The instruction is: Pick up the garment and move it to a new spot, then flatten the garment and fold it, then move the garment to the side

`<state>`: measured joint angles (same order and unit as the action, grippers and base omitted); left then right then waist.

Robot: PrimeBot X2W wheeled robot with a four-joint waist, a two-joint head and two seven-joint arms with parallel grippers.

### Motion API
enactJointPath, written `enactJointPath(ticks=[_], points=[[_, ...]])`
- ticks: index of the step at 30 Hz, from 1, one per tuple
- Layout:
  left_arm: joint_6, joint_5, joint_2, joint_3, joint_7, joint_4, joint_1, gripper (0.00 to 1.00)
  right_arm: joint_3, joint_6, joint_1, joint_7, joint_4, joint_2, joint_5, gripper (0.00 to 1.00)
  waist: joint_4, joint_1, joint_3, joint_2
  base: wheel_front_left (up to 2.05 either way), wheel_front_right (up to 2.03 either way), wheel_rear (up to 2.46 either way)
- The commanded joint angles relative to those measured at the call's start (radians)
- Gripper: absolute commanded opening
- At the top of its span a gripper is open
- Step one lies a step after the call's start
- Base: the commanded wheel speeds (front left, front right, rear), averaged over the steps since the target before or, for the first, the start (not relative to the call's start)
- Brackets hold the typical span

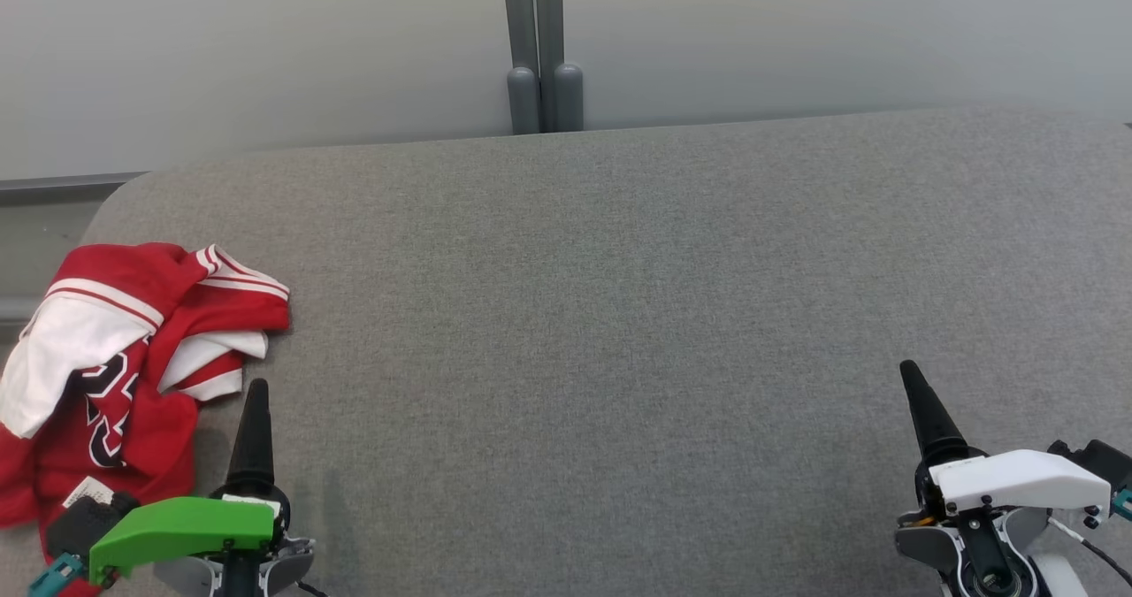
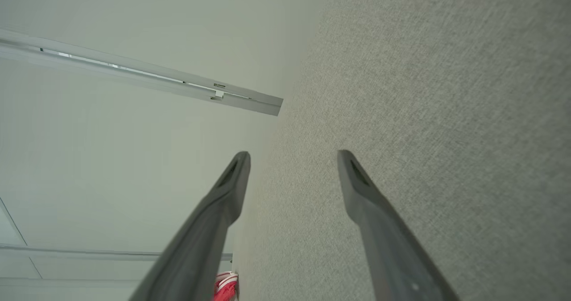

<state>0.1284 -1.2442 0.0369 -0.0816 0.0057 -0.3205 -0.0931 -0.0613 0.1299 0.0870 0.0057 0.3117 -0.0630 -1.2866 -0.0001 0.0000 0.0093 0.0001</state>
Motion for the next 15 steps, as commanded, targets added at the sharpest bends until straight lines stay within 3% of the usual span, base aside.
enactJointPath(ticks=[1,15], points=[[0.001,0.052,0.006,0.004,-0.012,0.010,-0.021,1.00,0.000,0.000,0.027,-0.011,-0.011,-0.003,0.047,1.00,0.000,0.0000,0.000,-0.0001,0.00,0.00,0.00],[-0.022,0.339,0.008,0.023,-0.065,0.013,-0.004,1.00,0.007,0.001,0.022,-0.065,0.003,0.008,0.329,1.00,-0.002,0.0000,0.005,-0.0001,0.00,0.00,0.00]])
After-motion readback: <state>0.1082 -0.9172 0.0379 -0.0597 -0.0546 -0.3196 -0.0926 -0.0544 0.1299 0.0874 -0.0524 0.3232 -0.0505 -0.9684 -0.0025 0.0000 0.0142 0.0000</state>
